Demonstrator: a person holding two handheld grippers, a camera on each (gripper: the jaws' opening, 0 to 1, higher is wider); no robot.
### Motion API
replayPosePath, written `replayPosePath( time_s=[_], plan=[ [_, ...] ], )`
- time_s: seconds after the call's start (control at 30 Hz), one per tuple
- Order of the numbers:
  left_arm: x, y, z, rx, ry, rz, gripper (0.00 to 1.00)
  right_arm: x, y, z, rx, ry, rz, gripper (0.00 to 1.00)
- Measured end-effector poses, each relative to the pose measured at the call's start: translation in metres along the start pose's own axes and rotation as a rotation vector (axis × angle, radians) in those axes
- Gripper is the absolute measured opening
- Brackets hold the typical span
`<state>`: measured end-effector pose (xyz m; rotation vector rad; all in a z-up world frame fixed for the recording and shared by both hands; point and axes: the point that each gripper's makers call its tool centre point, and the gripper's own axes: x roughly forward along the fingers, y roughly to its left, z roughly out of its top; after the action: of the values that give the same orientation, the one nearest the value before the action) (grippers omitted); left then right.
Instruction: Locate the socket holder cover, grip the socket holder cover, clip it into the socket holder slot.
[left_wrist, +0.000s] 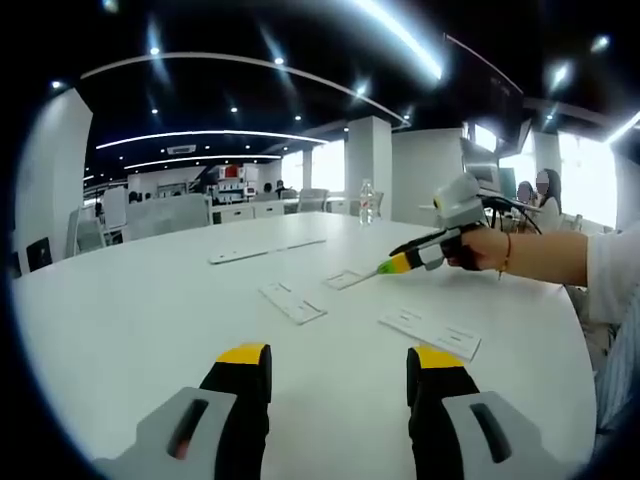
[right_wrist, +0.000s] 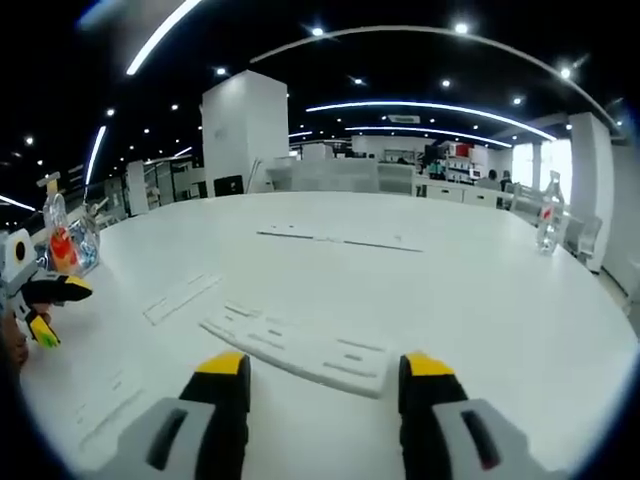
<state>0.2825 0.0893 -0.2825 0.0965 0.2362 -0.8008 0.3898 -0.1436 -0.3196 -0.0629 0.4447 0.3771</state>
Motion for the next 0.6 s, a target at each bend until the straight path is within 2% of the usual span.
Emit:
replayPosePath(
  time_s=[0.6],
  plan=[
    [-0.0006,0.0001,-0.001,0.001,0.0,0.001,0.54,0.0013,0.0072,-0.0012,-0.009,0.005,0.014,0.6]
  ],
)
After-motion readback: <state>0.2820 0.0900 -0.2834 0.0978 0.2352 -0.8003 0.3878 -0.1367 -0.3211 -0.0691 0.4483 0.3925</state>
